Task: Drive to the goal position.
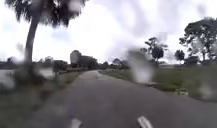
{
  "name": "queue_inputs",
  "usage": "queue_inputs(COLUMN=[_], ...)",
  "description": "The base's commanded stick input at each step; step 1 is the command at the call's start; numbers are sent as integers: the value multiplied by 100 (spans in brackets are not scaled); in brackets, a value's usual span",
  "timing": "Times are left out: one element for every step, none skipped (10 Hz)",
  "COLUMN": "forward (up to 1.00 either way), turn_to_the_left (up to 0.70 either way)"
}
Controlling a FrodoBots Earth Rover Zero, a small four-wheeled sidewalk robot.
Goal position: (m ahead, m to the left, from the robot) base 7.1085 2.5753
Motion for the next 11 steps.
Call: queue_inputs(forward=[70, 70, 70, 70, 70, 70, 70, 70, 70, 70, 70], turn_to_the_left=[0, 0, 0, 0, 0, 0, 0, 0, 0, 0, 0])
